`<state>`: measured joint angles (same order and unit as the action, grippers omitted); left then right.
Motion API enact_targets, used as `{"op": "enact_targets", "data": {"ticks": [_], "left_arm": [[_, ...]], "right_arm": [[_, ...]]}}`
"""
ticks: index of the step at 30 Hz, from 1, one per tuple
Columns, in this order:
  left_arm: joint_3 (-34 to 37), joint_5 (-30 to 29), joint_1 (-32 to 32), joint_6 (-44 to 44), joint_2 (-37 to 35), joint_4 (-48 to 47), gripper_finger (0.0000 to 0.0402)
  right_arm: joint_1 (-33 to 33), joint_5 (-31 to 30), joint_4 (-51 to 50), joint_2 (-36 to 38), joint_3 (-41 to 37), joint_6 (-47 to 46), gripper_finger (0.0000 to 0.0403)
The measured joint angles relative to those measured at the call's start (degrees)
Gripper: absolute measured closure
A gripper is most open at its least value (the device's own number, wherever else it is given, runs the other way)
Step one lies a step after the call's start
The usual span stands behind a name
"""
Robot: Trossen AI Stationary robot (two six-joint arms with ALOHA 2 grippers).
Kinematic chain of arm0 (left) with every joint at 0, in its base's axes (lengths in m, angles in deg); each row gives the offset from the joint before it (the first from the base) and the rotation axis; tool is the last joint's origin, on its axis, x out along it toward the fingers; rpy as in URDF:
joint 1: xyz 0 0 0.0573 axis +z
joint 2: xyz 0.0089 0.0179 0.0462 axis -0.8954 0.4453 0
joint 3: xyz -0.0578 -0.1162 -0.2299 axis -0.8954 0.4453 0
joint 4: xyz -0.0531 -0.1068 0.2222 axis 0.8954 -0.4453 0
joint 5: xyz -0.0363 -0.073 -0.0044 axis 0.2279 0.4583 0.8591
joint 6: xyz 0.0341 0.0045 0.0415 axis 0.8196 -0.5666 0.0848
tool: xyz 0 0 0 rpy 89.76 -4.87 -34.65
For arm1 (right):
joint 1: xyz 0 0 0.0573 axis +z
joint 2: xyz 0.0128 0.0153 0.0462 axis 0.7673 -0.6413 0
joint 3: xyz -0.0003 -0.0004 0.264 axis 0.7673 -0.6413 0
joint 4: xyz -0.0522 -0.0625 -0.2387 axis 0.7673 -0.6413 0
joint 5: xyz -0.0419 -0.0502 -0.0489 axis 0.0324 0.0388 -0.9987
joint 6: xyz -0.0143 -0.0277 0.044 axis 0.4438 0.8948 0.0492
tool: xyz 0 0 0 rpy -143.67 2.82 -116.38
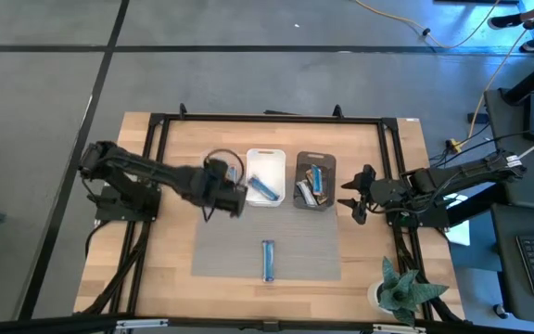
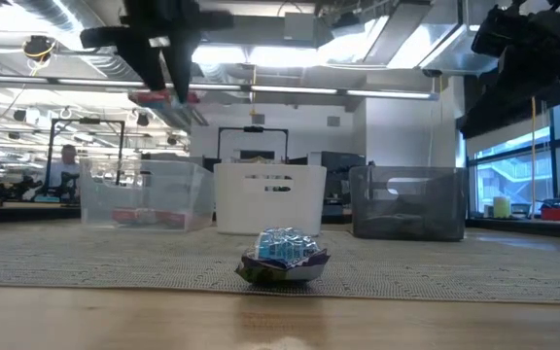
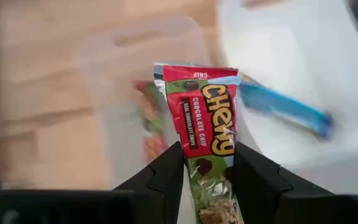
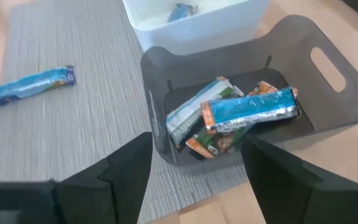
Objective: Pick and place Granola Bars by type
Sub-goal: Put the red granola bar into the transparent bin
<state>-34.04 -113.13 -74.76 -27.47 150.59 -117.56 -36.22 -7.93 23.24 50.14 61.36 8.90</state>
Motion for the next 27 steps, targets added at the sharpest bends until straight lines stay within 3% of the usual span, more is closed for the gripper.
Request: {"op": "enact_targets", "data": {"ticks": [8,13,19,27], "left_arm": [[2.9,1.8,10.5,5.6,1.5,2.0,0.0286],[8.7,7.4,15.2,10.1,1.8,9.4,0.0286],[14.3,10.5,17.4,13.0,1.8,17.7,0.0286],[16.7,9.7,17.8,14.6,1.8,19.5,0.0286]], "right_arm": [[0.0,0.0,1.7,0.0,0.0,-0.1,0.0154],[0.0,0.0,1.9,0.0,0.0,-0.2,0.0154],[0.0,0.0,1.9,0.0,0.0,-0.1,0.0154],[0.0,0.0,2.0,0.0,0.0,0.0,0.0154]]}}
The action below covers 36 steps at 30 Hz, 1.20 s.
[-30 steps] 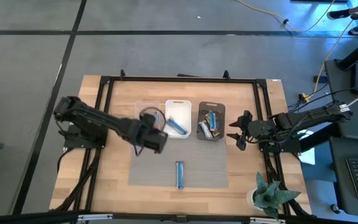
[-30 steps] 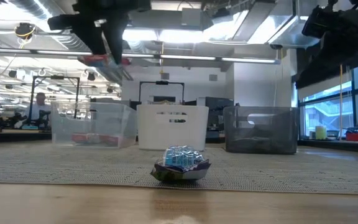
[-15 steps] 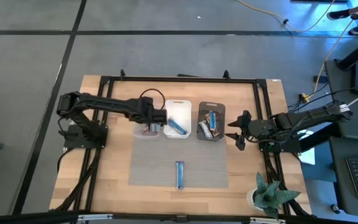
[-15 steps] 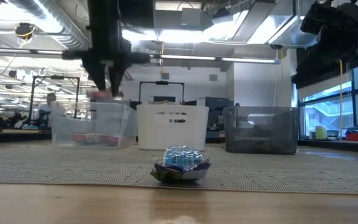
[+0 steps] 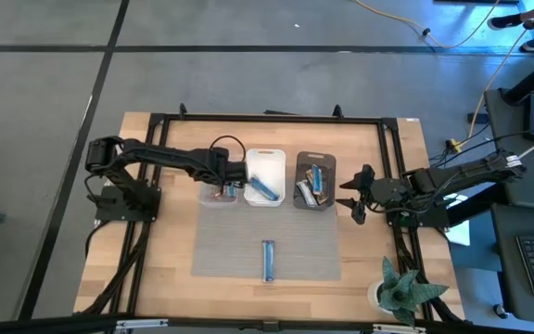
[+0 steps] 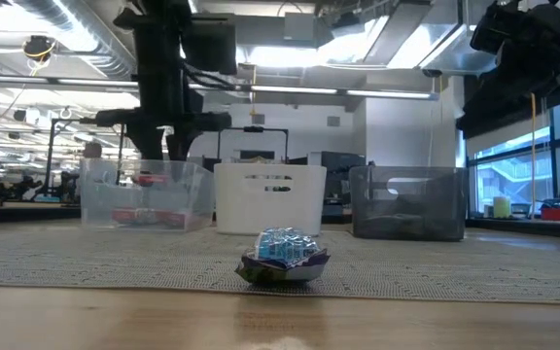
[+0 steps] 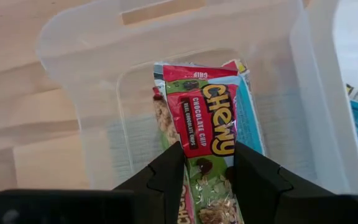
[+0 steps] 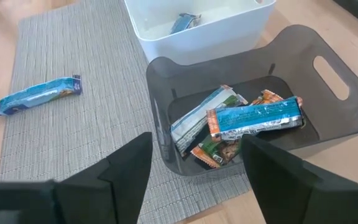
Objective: Pick and place Granola Bars by type
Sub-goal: Put the red granola bar into the transparent bin, then put the blue granola bar into the white bin
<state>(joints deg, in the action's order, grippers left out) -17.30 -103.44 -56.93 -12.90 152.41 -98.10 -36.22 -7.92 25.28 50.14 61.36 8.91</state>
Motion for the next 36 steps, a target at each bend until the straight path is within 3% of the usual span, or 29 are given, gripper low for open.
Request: {"op": "enact_targets", "data": {"ticks": [9,17,23,26,31,36], "left_arm": [[1.0,0.1,0.0,2.2,0.0,2.0,0.0282],[1.0,-1.2,0.0,3.3,-0.3,2.4,0.0238],[-2.8,-3.1,-2.2,12.5,-3.2,2.4,0.0229],[-5.2,-4.1,-4.5,17.9,-4.6,2.7,0.0228],[-5.9,-4.1,-8.0,24.7,-6.1,2.4,0.0228],[-5.9,-4.5,-12.6,27.8,-6.1,2.4,0.023]], "right_arm": [[0.0,0.0,0.0,0.0,0.0,0.0,0.0154],[0.0,0.0,0.4,0.0,0.0,0.0,0.0154],[0.0,2.9,6.1,0.0,0.0,-4.9,0.0154],[-0.2,2.1,11.5,-0.5,0.5,-3.1,0.0154],[1.4,-0.9,13.2,-4.7,8.3,-6.1,0.0154],[2.3,-7.4,4.7,-15.7,20.4,-14.4,0.0154]]}}
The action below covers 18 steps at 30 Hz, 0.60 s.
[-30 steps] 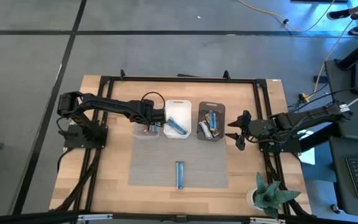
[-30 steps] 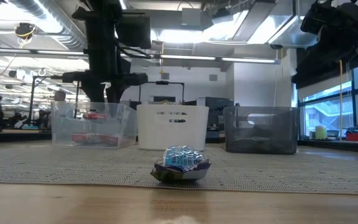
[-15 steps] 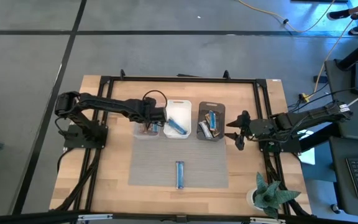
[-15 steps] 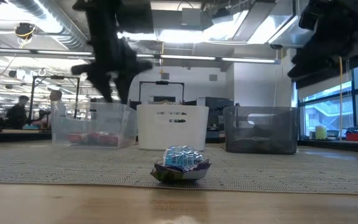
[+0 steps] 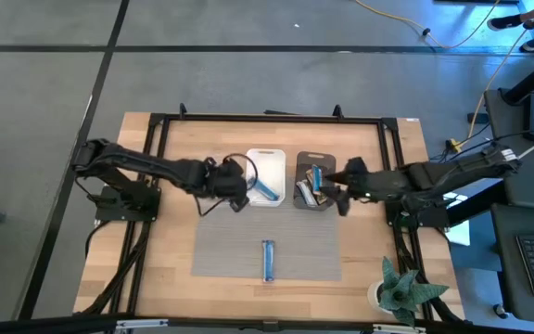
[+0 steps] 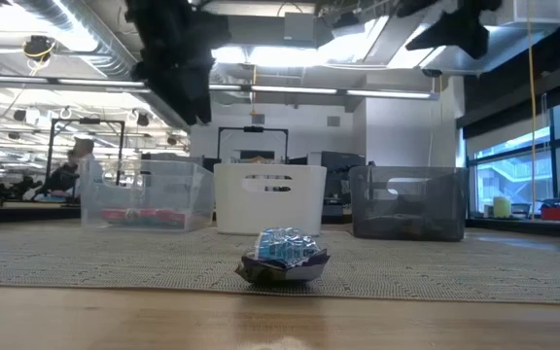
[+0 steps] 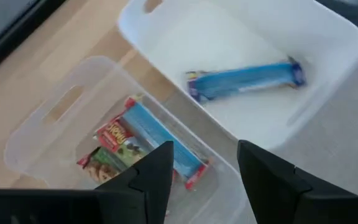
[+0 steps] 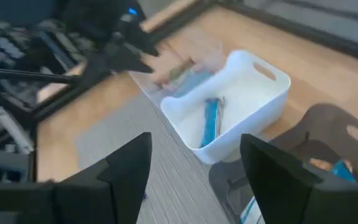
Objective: Pick and place Granola Bars by type
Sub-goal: Put the blue granola bar into the white bin
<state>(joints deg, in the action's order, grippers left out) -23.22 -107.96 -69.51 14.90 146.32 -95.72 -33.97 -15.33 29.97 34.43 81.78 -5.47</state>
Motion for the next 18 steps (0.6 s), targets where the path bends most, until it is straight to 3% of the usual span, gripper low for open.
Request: {"op": "enact_targets", "data": {"ticks": [4,8,13,18], "left_arm": [[0.0,-3.0,-5.0,2.6,-0.7,0.6,0.0229],[2.0,-4.1,-10.6,7.7,-2.8,8.9,0.0229],[8.6,5.3,-14.9,18.7,-8.5,25.6,0.023],[19.0,11.5,-16.9,25.3,-15.2,43.2,0.0229]], "right_arm": [[0.5,-0.2,-7.5,-11.8,9.4,-6.3,0.0154],[1.8,1.1,-12.4,-23.9,18.5,-12.5,0.0154],[3.9,4.5,-20.6,-38.1,30.1,-21.9,0.0154],[6.1,7.3,-22.6,-50.9,40.2,-29.7,0.0154]]}}
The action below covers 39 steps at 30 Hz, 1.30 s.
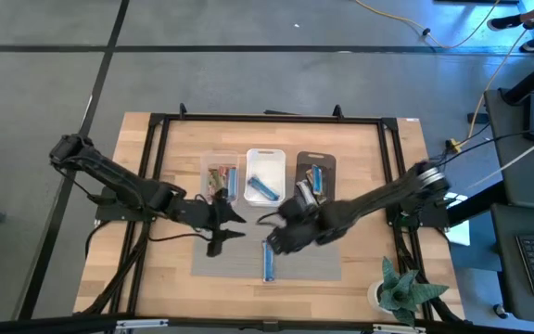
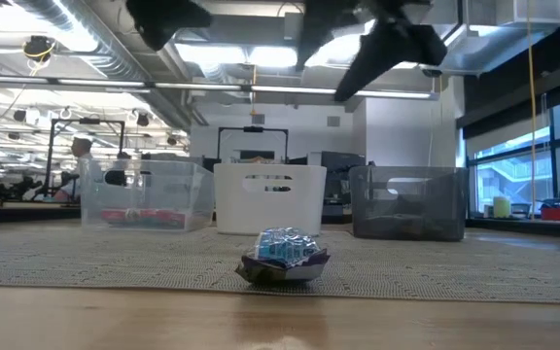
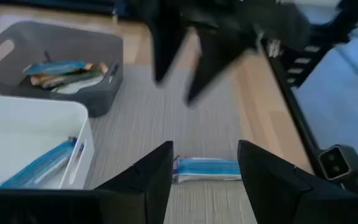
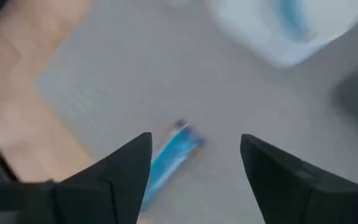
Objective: Pick and place Granola Bars by type
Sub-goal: Put the blue granola bar into the white bin
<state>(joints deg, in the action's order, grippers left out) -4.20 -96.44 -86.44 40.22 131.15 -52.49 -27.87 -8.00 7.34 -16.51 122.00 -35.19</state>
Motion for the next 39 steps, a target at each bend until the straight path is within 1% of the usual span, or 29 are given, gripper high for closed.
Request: {"op": "enact_targets", "data": {"ticks": [4,6,9,14,16,17,21,30,36,39], "left_arm": [[7.2,0.6,-0.8,0.9,-4.2,7.7,0.0231],[9.8,0.7,-0.8,0.7,-5.8,9.0,0.023],[12.2,0.3,-0.6,-0.1,-7.0,9.7,0.0229],[13.6,0.6,-0.8,-0.8,-7.2,9.6,0.0231],[13.5,0.8,-0.8,-0.8,-7.2,9.8,0.023],[13.5,1.0,-0.8,-0.8,-7.1,9.7,0.0229],[13.5,1.1,-0.8,-0.8,-7.1,9.8,0.0229],[13.5,1.1,-0.8,-0.9,-7.1,9.7,0.0229],[13.5,1.1,-0.8,-2.1,-7.1,9.6,0.0231],[13.5,1.1,-0.8,-2.2,-7.1,9.6,0.0229]], "right_arm": [[1.0,3.5,-0.3,-9.1,8.0,-4.0,0.0154],[1.3,5.1,-0.5,-13.4,11.9,-5.5,0.0154],[1.8,5.9,-3.7,-18.9,17.7,-8.0,0.0154],[2.7,7.0,-15.7,-25.8,26.2,-14.9,0.0154],[3.2,8.1,-20.5,-27.5,28.5,-17.7,0.0154],[3.3,8.3,-21.2,-28.3,29.4,-19.0,0.0154],[3.6,9.7,-20.2,-30.6,30.7,-20.3,0.0154],[3.5,9.3,-17.2,-30.8,30.9,-20.6,0.0154],[3.5,9.2,-10.8,-30.8,27.5,-20.6,0.0154],[3.5,9.4,-9.7,-30.8,25.9,-20.6,0.0154]]}}
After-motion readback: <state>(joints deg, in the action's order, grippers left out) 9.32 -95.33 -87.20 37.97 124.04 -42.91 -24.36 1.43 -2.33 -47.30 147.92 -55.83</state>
